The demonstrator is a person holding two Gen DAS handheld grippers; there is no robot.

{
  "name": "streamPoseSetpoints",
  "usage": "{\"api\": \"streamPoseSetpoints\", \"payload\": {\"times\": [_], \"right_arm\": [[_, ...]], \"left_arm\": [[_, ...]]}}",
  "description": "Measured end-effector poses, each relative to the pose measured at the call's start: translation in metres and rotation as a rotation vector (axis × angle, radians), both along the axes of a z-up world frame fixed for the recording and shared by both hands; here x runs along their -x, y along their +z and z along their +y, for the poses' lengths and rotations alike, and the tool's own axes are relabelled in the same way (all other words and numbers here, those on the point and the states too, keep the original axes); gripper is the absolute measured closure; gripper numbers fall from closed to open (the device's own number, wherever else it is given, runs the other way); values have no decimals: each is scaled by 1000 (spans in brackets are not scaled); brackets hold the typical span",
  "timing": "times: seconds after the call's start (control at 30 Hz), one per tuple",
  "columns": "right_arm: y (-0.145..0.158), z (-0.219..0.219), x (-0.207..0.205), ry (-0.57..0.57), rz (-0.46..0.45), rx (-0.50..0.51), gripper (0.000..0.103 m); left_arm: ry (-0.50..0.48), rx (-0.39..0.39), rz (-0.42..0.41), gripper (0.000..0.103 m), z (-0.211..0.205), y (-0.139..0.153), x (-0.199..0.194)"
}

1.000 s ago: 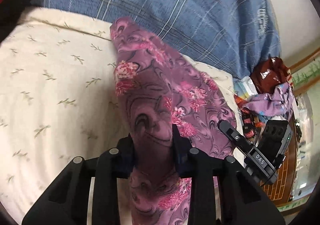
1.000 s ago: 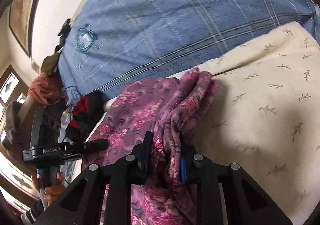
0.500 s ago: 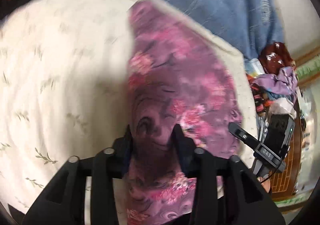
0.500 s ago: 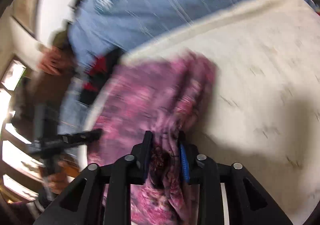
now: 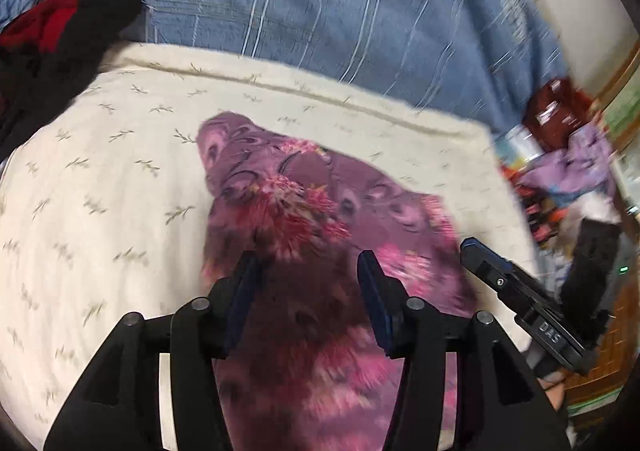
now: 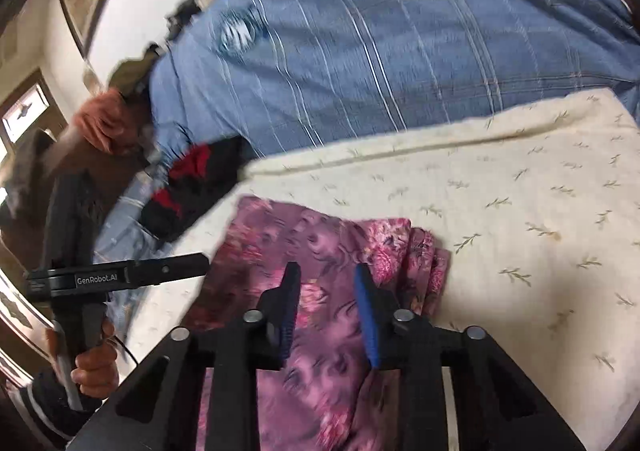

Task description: Fold small clothes

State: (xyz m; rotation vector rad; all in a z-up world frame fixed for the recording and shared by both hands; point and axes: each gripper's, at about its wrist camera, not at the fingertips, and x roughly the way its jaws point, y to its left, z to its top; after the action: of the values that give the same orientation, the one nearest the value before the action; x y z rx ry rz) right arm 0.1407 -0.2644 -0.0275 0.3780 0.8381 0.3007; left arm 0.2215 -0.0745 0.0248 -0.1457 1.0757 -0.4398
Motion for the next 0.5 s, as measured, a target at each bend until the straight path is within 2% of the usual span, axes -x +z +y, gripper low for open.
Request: {"api": "streamPoseSetpoints", "payload": {"times": [0.03,0.1,0.17,0.2,0.3,0.37,0.5], "right_arm": [[-9,0,-7,-8,26,17,77],[-34,-1,-15,-27,108,83,89],[-45,-10,-16,-40,87,55,100],[-47,-14,-18,-48,96,34,100],[-42,-16,-17,-51,111,22,100],[-31,-13,-10,-45,99,34,89],[-4,-6,22,0,60,29,85]], "left_arm": [[10,-34,2,53,-3,-8,-6],[15,-82,-4,52,-8,-24,-16],[14,-117,-37,47,-14,-25,-18],[13,-125,-41,46,-15,-25,-17],[12,-131,-45,46,-16,-22,-15],[12,-114,-46,46,-13,-16,-9],[2,-110,-72,46,-8,-12,18]]}}
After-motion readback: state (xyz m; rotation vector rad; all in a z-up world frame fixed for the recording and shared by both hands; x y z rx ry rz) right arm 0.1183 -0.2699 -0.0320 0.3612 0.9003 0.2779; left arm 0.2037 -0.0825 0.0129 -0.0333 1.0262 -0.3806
